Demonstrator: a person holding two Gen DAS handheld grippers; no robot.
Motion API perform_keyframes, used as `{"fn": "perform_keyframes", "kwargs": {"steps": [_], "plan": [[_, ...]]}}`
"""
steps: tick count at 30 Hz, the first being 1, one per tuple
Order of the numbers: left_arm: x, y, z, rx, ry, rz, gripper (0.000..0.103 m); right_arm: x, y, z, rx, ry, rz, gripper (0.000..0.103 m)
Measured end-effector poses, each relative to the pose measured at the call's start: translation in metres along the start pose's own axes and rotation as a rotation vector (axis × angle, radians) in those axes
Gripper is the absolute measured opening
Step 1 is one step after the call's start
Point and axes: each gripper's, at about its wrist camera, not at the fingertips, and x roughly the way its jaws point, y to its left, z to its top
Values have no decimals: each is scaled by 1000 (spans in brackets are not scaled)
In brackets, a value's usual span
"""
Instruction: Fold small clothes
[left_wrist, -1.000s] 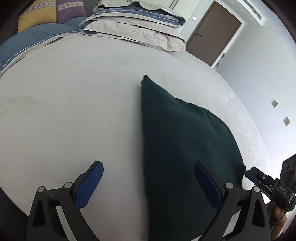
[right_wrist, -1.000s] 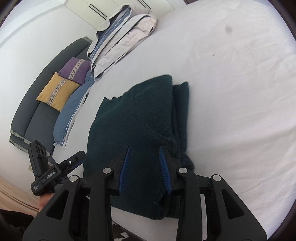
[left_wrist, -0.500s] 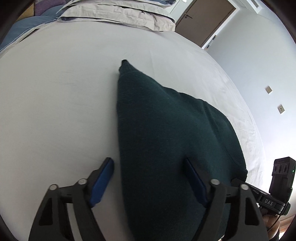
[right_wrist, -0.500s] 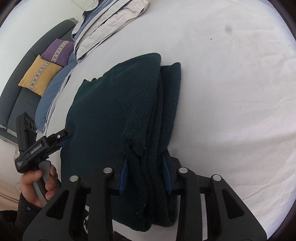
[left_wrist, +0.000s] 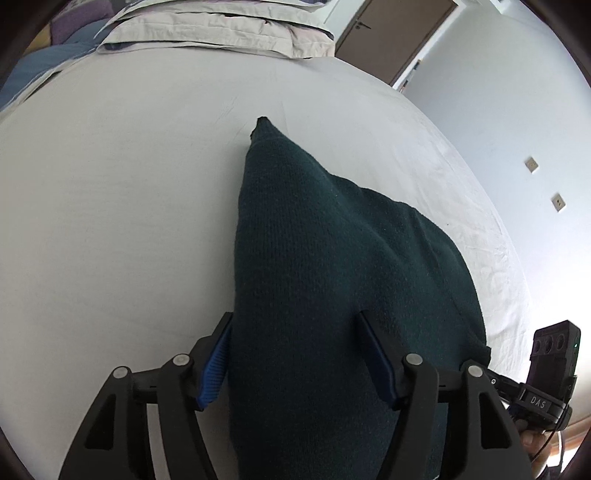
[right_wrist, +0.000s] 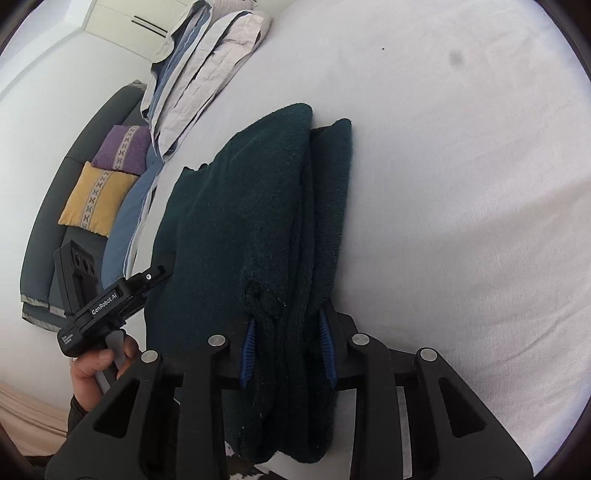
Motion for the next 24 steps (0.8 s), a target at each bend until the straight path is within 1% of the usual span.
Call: {"fn": "perform_keyframes", "kwargs": {"steps": [1,2,3,4,5,6,7,8,10,11,12,13,14,16,17,18,19,21,23,24], "plan": [[-4,2,-1,-20,-10,-10,72,-3,2,0,-2,0,-14,37],[-11,2,-7,-25,-27,-10,72,-8,4,0,-7,-11,-36,40],[-19,0,-12,-13,-49,1,72,-15,7,0,-19,-30,-65,44],[-28,-4,-17,8,-74,23,77,-24,10,-1,-35,-61,-101,49],[-37,-8,-22,33,-102,46,86,-33,14,-2,-55,-89,-133,50],[-48,-13,-28,63,-137,66,91,-42,20,-4,-84,-120,-171,52],[-59,-20,-35,96,-185,93,98,-56,27,-7,-115,-155,-222,52],[-73,-24,-42,128,-236,131,103,-69,34,-10,-147,-199,-272,52],[-97,-41,-53,192,-341,201,103,-93,56,-17,-224,-296,-324,52],[-108,-48,-57,214,-376,229,103,-103,67,-22,-262,-341,-349,53],[-119,-52,-60,228,-399,257,103,-110,80,-27,-302,-389,-382,60],[-129,-59,-62,241,-422,283,103,-119,93,-33,-345,-445,-417,71],[-137,-66,-64,258,-451,307,103,-127,103,-35,-383,-494,-438,76],[-160,-76,-67,302,-521,353,103,-146,122,-39,-448,-596,-437,87],[-170,-78,-68,314,-550,376,103,-151,133,-38,-453,-638,-429,91],[-179,-78,-67,309,-568,389,103,-163,139,-39,-445,-661,-423,99],[-185,-78,-66,293,-574,388,103,-168,145,-36,-425,-667,-418,101],[-193,-71,-63,245,-564,368,103,-179,150,-34,-381,-677,-412,101],[-189,-66,-57,211,-514,378,103,-188,155,-35,-348,-694,-437,101],[-186,-65,-55,215,-483,369,103,-190,155,-36,-339,-683,-451,101]]}}
